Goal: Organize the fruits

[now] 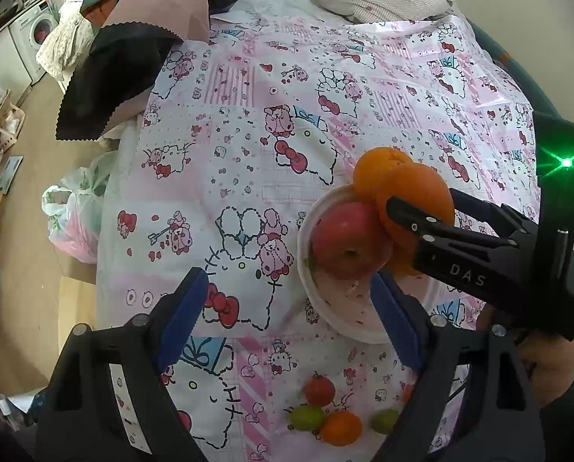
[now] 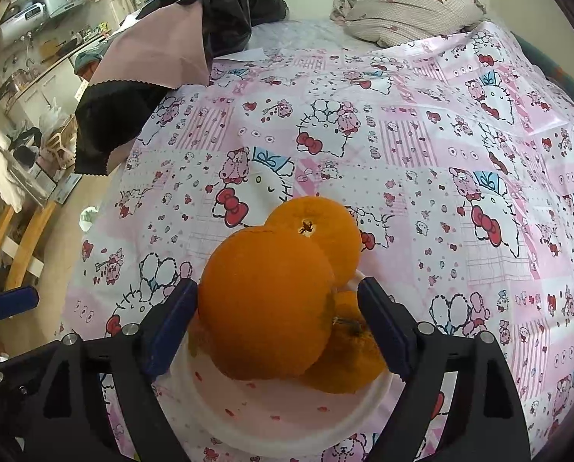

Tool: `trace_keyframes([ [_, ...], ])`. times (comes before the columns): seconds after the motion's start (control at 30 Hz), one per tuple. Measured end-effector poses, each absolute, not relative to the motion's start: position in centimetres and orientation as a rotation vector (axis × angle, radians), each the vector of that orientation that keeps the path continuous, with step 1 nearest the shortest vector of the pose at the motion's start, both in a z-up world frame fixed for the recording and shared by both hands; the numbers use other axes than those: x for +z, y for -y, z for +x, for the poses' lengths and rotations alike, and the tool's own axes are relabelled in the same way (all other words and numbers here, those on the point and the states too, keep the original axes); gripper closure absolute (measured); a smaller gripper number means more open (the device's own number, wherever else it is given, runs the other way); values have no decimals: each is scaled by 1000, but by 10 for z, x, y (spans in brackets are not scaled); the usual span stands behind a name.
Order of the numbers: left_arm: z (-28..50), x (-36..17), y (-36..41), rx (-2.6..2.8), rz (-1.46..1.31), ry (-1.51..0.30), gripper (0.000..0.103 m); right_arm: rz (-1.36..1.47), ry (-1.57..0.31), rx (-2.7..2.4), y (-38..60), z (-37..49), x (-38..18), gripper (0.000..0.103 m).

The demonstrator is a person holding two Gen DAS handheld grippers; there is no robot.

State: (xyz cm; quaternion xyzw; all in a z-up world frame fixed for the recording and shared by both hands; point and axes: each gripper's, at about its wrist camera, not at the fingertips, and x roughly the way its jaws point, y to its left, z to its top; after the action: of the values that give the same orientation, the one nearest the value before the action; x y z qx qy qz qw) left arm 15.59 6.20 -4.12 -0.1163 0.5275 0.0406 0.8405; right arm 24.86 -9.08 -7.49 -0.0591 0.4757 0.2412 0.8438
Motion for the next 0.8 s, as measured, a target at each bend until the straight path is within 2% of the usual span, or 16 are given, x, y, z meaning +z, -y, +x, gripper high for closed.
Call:
trace_keyframes([
  [0.4,149,-34,-65,100,-252,-1078,19,55,-923,505,141,220,-12,14],
  [0.8,102,-34,-53,47,-293,-1103,19,184,-991,436,193,139,-6,14],
])
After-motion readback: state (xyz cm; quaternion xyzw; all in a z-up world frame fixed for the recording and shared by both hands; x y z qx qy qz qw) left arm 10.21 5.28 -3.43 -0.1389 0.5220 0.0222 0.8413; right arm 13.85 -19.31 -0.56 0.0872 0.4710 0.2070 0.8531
